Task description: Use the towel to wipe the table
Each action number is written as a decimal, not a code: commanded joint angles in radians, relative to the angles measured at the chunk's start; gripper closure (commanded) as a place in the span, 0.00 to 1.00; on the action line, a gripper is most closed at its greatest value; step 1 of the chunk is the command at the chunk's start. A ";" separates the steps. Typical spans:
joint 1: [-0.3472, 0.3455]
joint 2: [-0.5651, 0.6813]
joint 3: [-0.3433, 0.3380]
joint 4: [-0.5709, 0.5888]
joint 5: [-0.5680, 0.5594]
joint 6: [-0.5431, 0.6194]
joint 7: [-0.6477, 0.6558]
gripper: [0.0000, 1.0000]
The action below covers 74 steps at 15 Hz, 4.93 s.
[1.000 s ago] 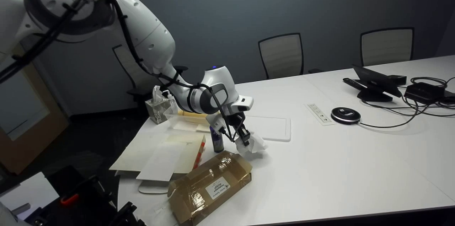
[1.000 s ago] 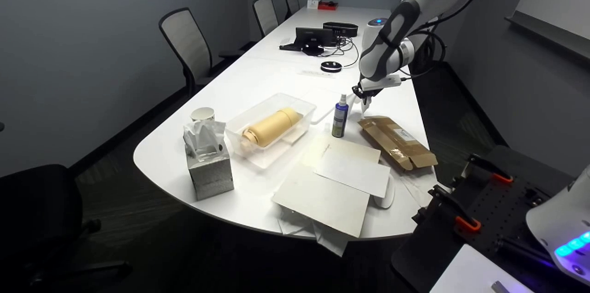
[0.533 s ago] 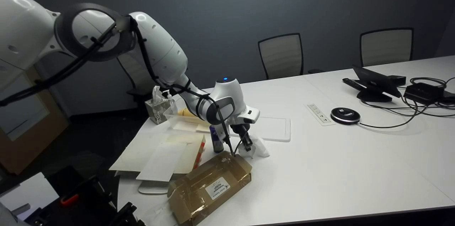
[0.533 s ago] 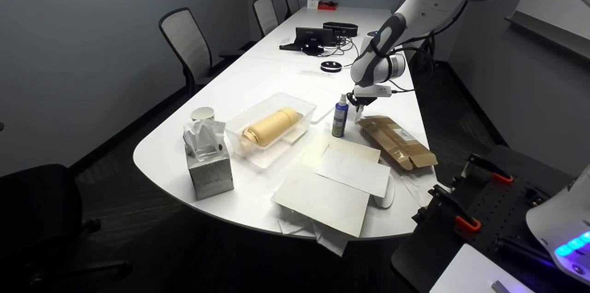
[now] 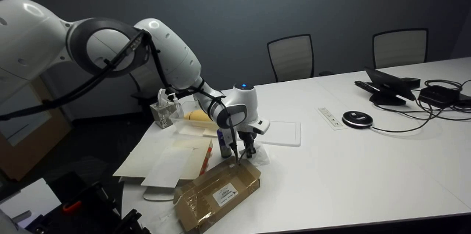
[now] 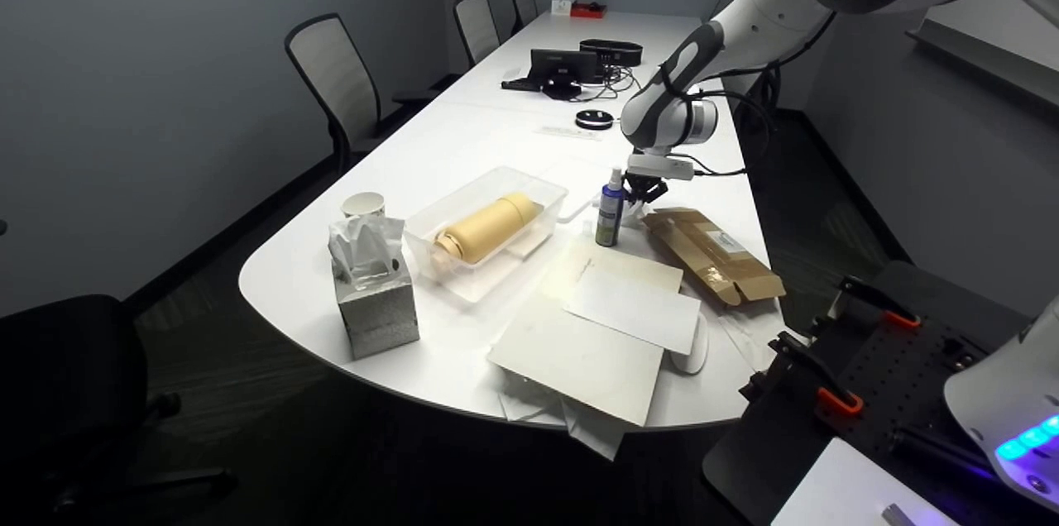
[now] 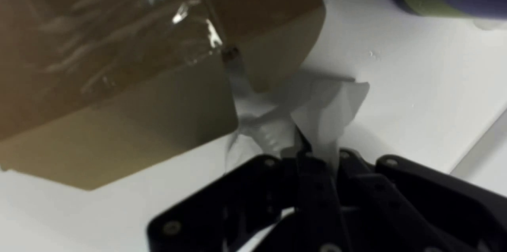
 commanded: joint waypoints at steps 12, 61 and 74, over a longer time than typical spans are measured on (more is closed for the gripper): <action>0.073 0.048 -0.122 0.133 0.014 -0.169 0.096 1.00; 0.128 0.135 -0.140 0.308 -0.055 -0.199 0.213 1.00; 0.068 0.050 -0.095 0.194 0.008 -0.222 0.183 1.00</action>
